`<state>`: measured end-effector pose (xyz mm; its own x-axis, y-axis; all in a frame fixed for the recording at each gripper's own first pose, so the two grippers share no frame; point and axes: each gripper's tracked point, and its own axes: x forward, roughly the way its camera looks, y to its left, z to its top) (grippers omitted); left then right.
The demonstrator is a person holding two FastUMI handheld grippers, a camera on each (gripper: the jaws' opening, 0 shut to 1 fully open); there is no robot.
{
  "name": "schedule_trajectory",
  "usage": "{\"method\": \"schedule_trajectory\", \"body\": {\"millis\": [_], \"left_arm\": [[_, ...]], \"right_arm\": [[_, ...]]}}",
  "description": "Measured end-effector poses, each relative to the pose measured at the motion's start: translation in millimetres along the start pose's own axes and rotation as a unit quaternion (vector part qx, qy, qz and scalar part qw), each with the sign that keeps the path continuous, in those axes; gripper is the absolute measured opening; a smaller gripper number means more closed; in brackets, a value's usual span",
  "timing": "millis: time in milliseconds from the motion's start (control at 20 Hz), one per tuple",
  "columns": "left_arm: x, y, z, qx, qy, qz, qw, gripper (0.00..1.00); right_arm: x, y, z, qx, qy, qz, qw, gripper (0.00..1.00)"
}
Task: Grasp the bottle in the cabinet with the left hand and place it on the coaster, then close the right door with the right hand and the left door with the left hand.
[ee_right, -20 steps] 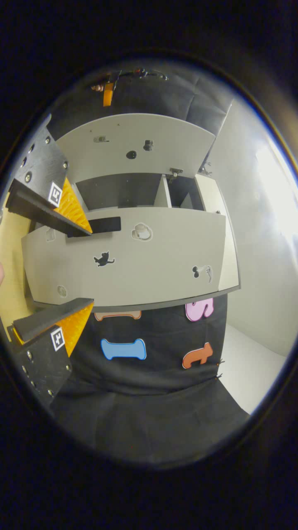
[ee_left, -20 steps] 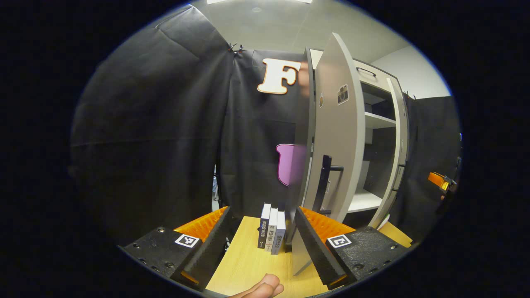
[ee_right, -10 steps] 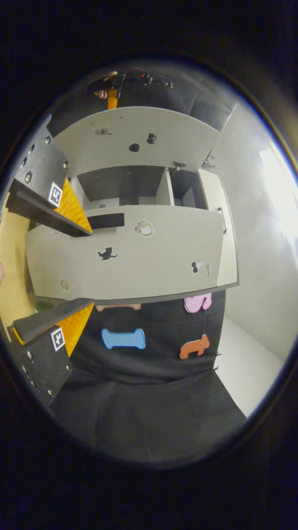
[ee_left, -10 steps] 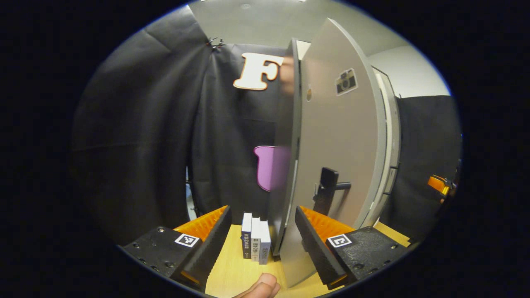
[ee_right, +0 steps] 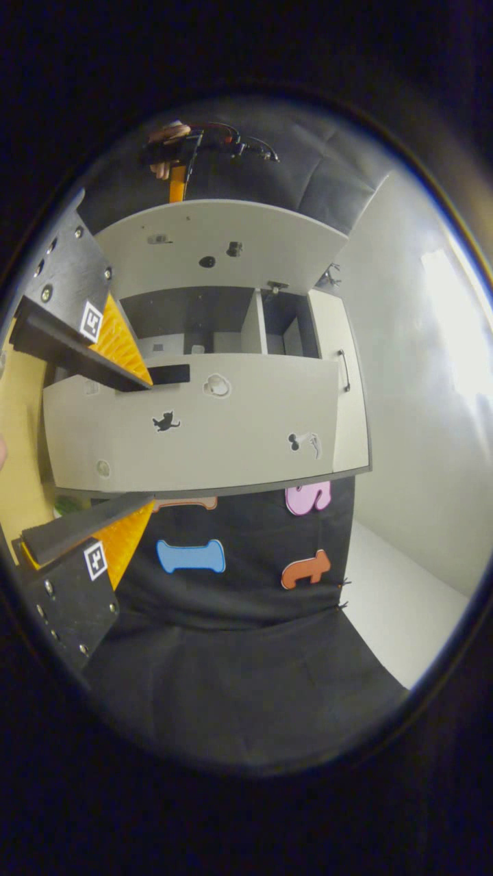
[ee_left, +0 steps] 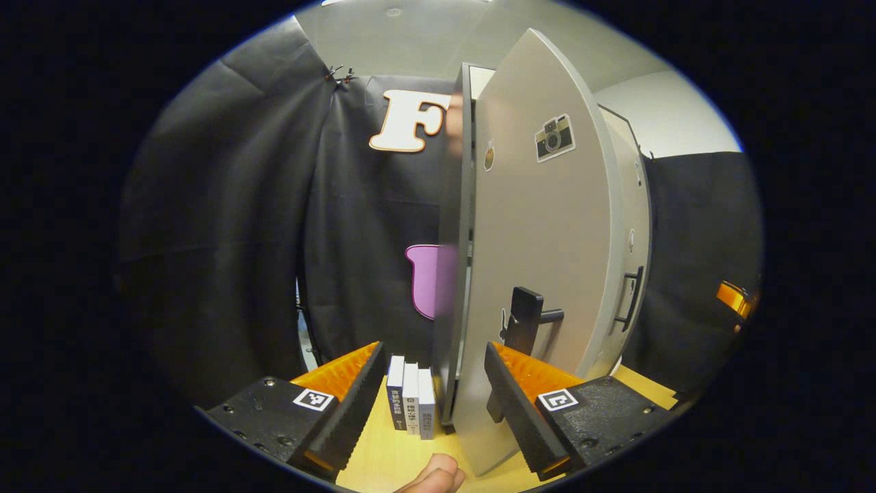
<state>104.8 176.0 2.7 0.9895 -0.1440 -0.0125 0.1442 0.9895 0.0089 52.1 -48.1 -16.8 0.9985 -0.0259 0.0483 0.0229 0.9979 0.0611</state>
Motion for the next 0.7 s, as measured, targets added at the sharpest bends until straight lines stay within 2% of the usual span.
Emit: {"method": "schedule_trajectory", "body": {"millis": [50, 100, 200, 250, 350, 400, 500, 600, 650, 700], "left_arm": [[0.3, -5.1, -0.4, 0.0, 0.003, -0.004, 1.0, 0.98], [0.2, -9.6, -1.4, -0.001, 0.01, -0.004, 1.0, 0.91], [-1.4, -18.5, -1.6, -0.003, 0.009, -0.001, 1.0, 0.95], [-0.8, -23.4, -1.7, 0.0, 0.007, -0.002, 1.0, 0.95], [0.6, -31.7, -2.5, -0.002, 0.006, -0.003, 1.0, 0.95], [2.2, -39.3, -3.6, -0.003, 0.01, -0.011, 1.0, 0.99], [5.9, -52.0, -4.6, -0.006, 0.015, -0.02, 1.0, 0.95], [9.7, -62.1, -2.5, -0.004, 0.01, -0.018, 1.0, 0.95], [11.3, -66.9, -3.8, -0.002, 0.009, -0.018, 1.0, 0.95], [13.1, -71.6, -3.4, 0.0, 0.007, -0.021, 1.0, 0.95]], "right_arm": [[-6.7, -0.4, 0.6, -0.001, 0.004, 0.002, 1.0, 0.87], [-13.9, -2.0, 0.3, -0.002, 0.01, 0.004, 1.0, 0.9], [-28.4, -11.0, 0.1, 0.0, 0.02, 0.0, 1.0, 0.87], [-34.2, -16.0, -1.7, -0.002, 0.025, -0.004, 1.0, 0.9], [-44.8, -27.3, -3.4, -0.014, 0.032, -0.016, 0.999, 0.9], [-48.1, -28.4, -5.1, -0.021, 0.036, -0.014, 0.999, 0.87], [-53.5, -26.3, -7.1, -0.031, 0.039, -0.01, 0.999, 0.87], [-56.5, -25.4, -10.4, -0.04, 0.044, -0.008, 0.998, 0.9], [-58.0, -26.9, -11.4, -0.042, 0.046, -0.01, 0.998, 0.87], [-57.6, -25.8, -12.0, -0.042, 0.048, -0.007, 0.998, 0.9]]}}
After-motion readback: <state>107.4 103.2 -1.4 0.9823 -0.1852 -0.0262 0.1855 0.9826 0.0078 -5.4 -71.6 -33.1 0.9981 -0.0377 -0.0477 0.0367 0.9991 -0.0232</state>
